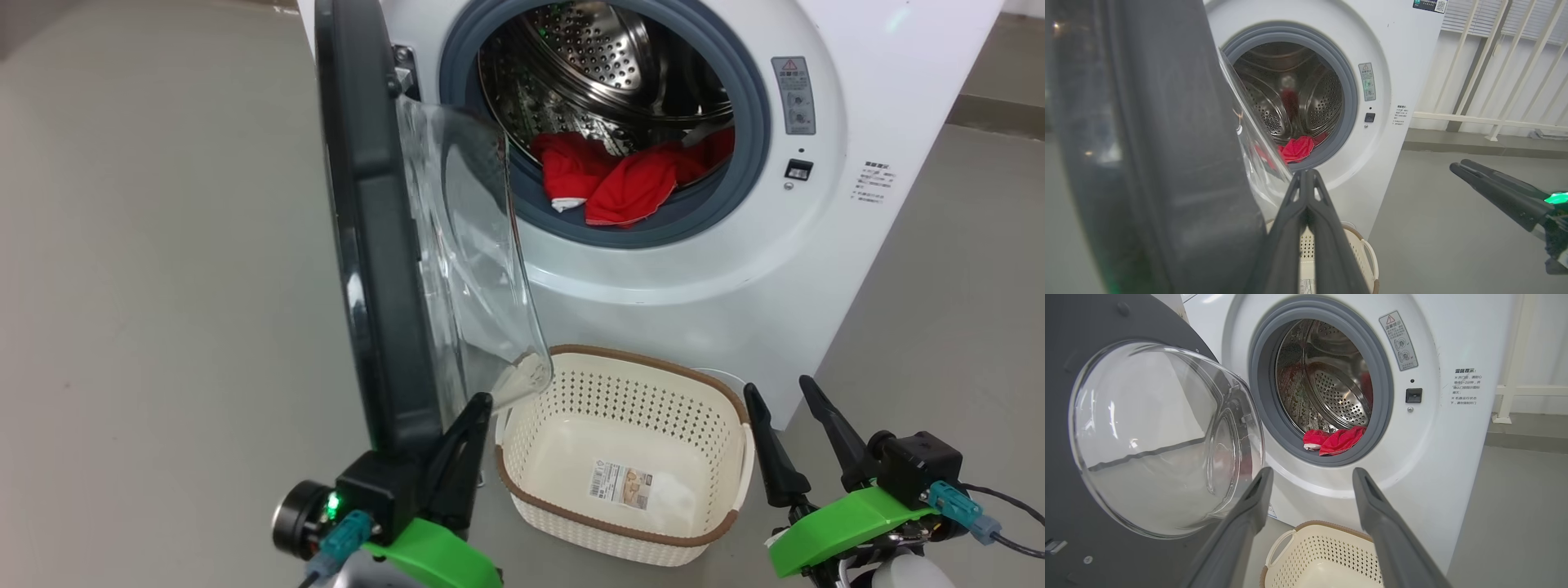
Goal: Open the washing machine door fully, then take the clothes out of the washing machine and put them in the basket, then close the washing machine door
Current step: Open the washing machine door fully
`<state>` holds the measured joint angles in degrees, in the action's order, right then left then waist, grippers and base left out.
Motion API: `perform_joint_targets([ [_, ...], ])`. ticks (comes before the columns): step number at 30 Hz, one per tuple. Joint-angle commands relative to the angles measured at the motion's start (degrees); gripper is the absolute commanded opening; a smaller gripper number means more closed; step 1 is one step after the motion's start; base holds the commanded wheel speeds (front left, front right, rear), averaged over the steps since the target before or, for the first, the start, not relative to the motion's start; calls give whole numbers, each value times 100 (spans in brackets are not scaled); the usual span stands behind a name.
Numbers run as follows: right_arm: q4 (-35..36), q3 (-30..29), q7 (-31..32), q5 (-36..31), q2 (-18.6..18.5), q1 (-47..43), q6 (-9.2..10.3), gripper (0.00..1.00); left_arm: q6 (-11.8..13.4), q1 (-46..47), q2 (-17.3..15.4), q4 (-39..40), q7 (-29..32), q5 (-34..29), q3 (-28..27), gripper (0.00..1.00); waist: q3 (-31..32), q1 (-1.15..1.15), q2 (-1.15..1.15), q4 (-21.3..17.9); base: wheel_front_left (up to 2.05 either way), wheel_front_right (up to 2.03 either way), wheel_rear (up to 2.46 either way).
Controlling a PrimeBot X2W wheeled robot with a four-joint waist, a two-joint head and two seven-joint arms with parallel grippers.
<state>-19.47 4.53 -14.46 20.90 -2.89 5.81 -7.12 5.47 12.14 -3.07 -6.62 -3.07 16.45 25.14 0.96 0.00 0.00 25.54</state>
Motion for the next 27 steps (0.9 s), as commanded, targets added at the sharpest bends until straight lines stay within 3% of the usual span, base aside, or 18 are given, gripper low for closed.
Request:
perform_joint_targets([
  [1,148,132,-53,24,2,115,-36,100,140,51,-187,145,9,59,-376,0,-6,0,0,32,0,0,0],
  [15,148,130,-53,30,2,123,-36,100,479,-277,-570,470,-34,251,-967,0,-92,0,0,304,0,0,0],
  [27,146,134,-54,-102,2,148,-36,100,793,-446,-965,423,-380,311,-1610,0,-215,0,0,277,0,0,0],
])
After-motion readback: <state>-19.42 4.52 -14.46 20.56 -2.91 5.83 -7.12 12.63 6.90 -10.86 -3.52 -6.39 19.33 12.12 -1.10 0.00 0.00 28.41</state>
